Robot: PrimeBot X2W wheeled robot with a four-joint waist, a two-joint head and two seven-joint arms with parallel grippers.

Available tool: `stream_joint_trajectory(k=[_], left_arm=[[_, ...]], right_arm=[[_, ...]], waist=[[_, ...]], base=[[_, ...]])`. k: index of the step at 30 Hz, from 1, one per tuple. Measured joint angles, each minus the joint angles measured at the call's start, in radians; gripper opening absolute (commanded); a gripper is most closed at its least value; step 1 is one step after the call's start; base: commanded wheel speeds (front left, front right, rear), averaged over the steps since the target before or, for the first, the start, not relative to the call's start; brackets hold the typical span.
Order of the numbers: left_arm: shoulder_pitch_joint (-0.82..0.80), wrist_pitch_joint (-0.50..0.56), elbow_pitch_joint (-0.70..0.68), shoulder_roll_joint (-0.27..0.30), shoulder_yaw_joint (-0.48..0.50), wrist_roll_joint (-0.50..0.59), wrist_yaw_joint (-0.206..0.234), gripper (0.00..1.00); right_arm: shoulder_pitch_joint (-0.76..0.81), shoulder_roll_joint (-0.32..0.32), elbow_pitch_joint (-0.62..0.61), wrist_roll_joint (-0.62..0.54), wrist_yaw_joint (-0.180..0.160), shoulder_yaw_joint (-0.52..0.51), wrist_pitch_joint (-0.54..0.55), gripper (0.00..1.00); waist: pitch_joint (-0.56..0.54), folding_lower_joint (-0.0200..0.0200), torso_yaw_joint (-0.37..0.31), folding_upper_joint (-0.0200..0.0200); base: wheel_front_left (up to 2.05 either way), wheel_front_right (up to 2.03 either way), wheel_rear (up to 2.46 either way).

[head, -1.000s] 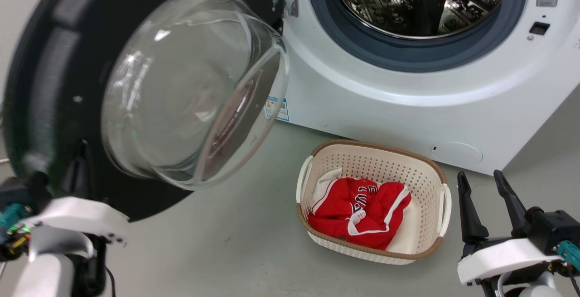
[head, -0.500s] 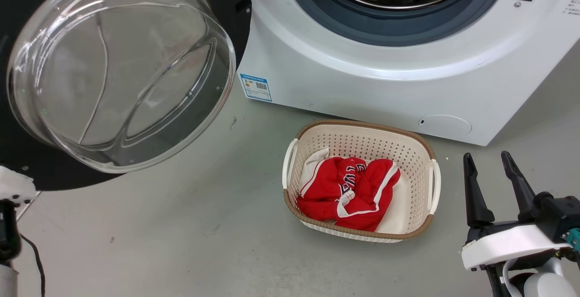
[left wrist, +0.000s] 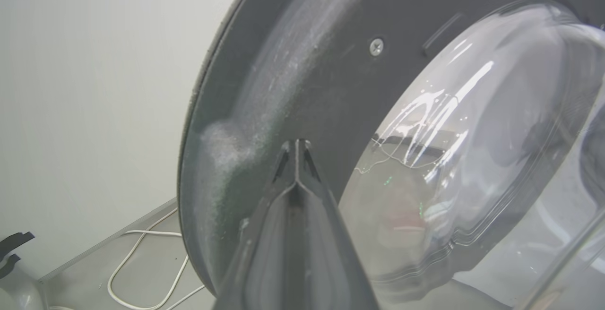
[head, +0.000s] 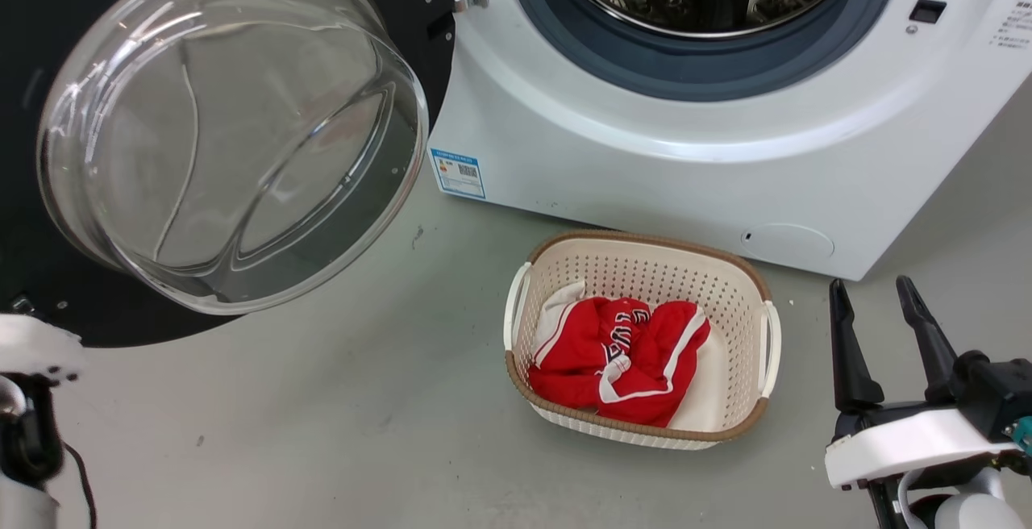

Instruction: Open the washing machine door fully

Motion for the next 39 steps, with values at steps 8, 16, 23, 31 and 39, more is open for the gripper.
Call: stream_joint_trajectory(k=[8,16,23,31,39], left_arm=[[0.193,-0.004,-0.225,-0.109,0.012,0.064,0.028,0.0],[0.414,-0.006,-0.434,-0.245,0.002,0.114,0.038,1.0],[0.499,-0.006,-0.537,-0.322,-0.067,0.193,0.041,1.0],[0.499,-0.006,-0.555,-0.35,-0.131,0.237,0.013,1.0],[0.431,-0.006,-0.516,-0.356,-0.166,0.259,-0.027,1.0]], right_arm=[[0.028,0.0,0.018,0.018,0.0,0.008,-0.012,1.0],[0.053,0.0,0.032,0.027,0.0,0.024,-0.019,1.0],[0.069,0.0,0.032,0.028,0.0,0.031,-0.019,1.0],[0.069,0.0,0.017,0.023,0.0,0.03,-0.017,1.0],[0.062,0.0,-0.007,-0.006,0.0,0.021,0.002,1.0]], waist=[[-0.068,-0.0001,0.012,0.0],[-0.127,-0.0002,-0.009,0.0],[-0.148,-0.0002,-0.038,0.0],[-0.156,-0.0002,-0.088,0.0],[-0.151,-0.0002,-0.178,0.0]], base=[[0.0,0.0,0.0],[0.0,0.0,0.0],[0.0,0.0,0.0],[0.0,0.0,0.0],[0.0,0.0,0.0]])
